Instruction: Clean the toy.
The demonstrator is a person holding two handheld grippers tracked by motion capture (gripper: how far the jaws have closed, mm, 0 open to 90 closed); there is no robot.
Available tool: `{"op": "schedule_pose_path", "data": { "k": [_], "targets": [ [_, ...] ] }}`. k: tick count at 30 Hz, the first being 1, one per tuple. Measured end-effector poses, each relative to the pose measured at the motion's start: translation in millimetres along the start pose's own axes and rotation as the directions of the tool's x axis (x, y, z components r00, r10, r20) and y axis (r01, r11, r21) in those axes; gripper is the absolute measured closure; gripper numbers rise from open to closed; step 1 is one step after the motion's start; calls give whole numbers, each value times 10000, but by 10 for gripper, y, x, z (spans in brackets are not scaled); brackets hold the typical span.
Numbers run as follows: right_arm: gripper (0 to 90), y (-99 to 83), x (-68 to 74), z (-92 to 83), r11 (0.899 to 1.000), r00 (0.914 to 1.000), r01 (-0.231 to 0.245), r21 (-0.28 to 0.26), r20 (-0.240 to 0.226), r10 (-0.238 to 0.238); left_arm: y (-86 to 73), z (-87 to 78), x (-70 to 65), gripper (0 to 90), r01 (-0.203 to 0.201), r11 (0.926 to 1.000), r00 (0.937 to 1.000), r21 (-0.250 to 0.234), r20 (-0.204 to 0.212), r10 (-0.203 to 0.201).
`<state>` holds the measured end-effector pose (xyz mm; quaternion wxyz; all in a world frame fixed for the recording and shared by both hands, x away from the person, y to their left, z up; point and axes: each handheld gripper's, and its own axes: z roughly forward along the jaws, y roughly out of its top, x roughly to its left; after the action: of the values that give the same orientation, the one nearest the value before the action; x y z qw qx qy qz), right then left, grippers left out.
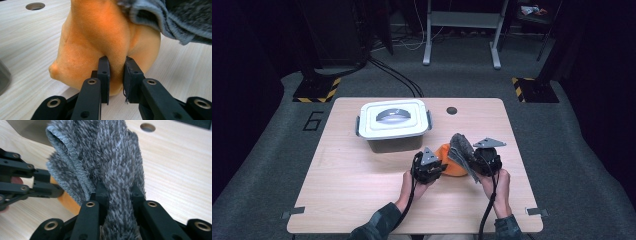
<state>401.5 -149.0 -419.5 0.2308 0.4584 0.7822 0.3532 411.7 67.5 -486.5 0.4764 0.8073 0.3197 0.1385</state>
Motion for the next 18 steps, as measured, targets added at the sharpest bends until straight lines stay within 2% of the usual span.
{"op": "schedule_pose_path", "data": {
  "k": [3,4,6,8,11,13,16,18],
  "targets": [
    [758,51,102,-19,9997,9998,162,-159,-73,-164,8,-3,-4,780,43,10000,10000,47,14,-43],
    [757,77,188,4,9988,9989,460,-180,-48,-461,10,-4,1,780,-7,9999,10000,101,4,7],
    [757,87,252,50,9976,9976,690,-42,111,-689,5,-1,19,779,86,9999,10000,113,35,-86],
    [757,87,256,65,9968,9967,803,3,151,-803,3,-2,32,780,109,9999,9999,119,86,-110],
    [758,69,243,90,9979,9975,642,72,286,-643,-4,6,34,779,176,9998,9998,56,119,-177],
    [759,38,195,99,9978,9973,656,67,326,-658,-6,12,31,779,148,9999,9998,38,157,-148],
    [759,-15,99,86,9992,9977,380,149,558,-388,-6,13,28,779,247,9997,9995,15,181,-247],
    [759,-39,61,84,9996,9982,236,182,545,-246,-6,11,33,779,237,9997,9995,50,202,-238]
  ]
}}
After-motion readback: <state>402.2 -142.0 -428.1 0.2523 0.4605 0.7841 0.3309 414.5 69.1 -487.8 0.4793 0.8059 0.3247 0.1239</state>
